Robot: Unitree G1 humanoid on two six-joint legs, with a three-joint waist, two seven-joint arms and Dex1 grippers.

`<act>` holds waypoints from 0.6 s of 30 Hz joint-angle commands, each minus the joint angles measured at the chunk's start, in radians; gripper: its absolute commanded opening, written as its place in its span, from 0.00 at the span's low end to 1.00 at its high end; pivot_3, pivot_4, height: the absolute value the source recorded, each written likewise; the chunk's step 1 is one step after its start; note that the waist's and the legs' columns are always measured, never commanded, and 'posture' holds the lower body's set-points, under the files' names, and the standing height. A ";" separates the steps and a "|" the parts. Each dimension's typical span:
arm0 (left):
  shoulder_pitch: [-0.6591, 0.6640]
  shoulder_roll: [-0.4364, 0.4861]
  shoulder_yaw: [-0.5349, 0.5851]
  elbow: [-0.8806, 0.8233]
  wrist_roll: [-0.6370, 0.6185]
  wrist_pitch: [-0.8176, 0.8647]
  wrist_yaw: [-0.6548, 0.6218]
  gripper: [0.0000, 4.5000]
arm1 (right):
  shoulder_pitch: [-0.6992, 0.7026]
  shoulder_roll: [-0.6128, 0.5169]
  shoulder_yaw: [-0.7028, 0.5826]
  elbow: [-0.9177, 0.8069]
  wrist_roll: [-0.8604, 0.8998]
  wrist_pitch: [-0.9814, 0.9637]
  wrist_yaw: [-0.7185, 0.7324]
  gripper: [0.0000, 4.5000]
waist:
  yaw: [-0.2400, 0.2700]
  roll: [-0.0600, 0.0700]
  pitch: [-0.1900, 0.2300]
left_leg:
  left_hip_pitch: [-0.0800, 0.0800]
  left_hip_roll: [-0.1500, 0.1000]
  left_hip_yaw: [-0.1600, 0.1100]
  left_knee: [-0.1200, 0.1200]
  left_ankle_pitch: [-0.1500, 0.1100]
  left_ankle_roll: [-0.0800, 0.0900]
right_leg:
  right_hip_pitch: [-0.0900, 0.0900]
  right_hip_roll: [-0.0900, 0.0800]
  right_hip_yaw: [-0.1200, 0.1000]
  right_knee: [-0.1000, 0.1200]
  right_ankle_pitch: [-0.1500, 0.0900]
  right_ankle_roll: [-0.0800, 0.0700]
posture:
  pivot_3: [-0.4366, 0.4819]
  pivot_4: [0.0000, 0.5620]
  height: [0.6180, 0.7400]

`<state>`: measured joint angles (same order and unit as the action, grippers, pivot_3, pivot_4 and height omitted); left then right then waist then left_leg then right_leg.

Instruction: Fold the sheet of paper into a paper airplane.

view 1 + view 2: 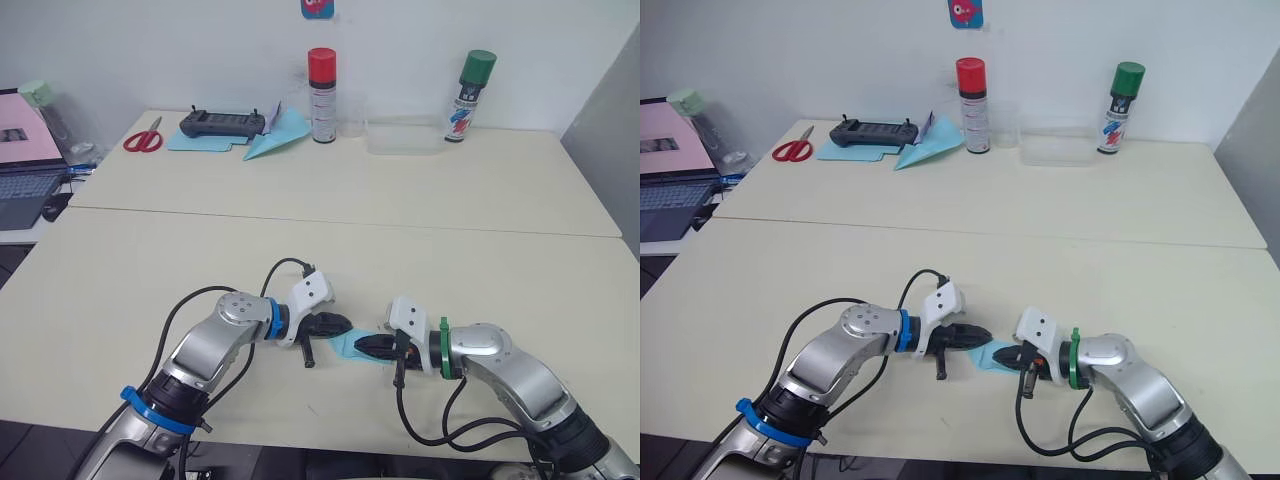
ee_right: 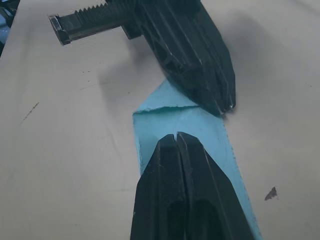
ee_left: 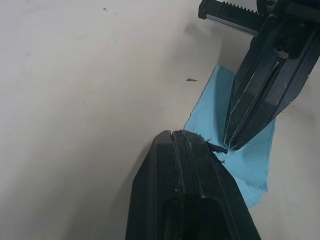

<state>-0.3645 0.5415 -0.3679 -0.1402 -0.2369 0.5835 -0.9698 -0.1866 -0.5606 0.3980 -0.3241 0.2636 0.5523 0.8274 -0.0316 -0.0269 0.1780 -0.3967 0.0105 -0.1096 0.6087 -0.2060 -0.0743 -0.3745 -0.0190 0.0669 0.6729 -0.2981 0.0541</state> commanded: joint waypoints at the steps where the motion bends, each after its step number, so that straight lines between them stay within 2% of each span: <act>1: 0.047 0.063 -0.021 0.015 0.041 -0.010 -0.022 0.00 | 0.017 -0.022 -0.015 0.020 -0.029 0.027 -0.017 0.01 | 0.000 0.000 0.000 | 0.000 0.000 0.000 0.000 0.000 0.000 | 0.000 0.000 0.000 0.000 0.000 0.000 | 0.48 0.27 1.00; 6: 0.075 0.144 0.029 0.066 0.060 -0.039 -0.011 0.00 | 0.026 -0.025 -0.021 0.012 -0.025 0.036 -0.019 0.01 | -0.002 0.001 -0.001 | 0.002 0.001 0.000 -0.001 0.000 0.000 | 0.001 0.000 0.000 0.000 -0.001 -0.002 | 0.48 0.27 1.00; 14: 0.053 0.221 0.169 0.107 0.020 -0.056 -0.020 0.00 | 0.033 -0.030 -0.023 0.023 -0.027 0.012 -0.005 0.01 | -0.002 0.001 -0.001 | 0.003 0.001 0.001 -0.001 0.000 0.000 | 0.001 0.000 0.000 0.001 -0.002 -0.004 | 0.48 0.27 1.00; 16: 0.058 0.220 0.220 0.056 -0.020 -0.109 -0.034 0.00 | 0.018 0.000 -0.072 0.015 0.016 -0.017 -0.004 0.01 | -0.004 0.001 0.000 | 0.003 0.001 0.001 -0.001 0.000 0.000 | 0.000 0.000 0.000 0.001 -0.002 -0.004 | 0.48 0.27 1.00; 18: 0.054 0.234 0.283 -0.015 -0.049 -0.159 -0.042 0.00 | -0.010 0.005 -0.204 -0.063 0.150 0.029 0.010 0.04 | -0.003 0.001 0.005 | 0.000 0.002 0.001 0.000 0.000 0.000 | -0.002 0.000 0.000 0.002 -0.002 -0.003 | 0.48 0.27 1.00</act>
<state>-0.3025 0.7530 -0.1458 -0.0799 -0.2629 0.4793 -0.9993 -0.1706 -0.5491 0.3074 -0.3221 0.3228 0.5617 0.8278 -0.0343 -0.0262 0.1825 -0.3995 0.0117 -0.1089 0.6090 -0.2059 -0.0745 -0.3797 -0.0188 0.0672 0.6766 -0.2989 0.0522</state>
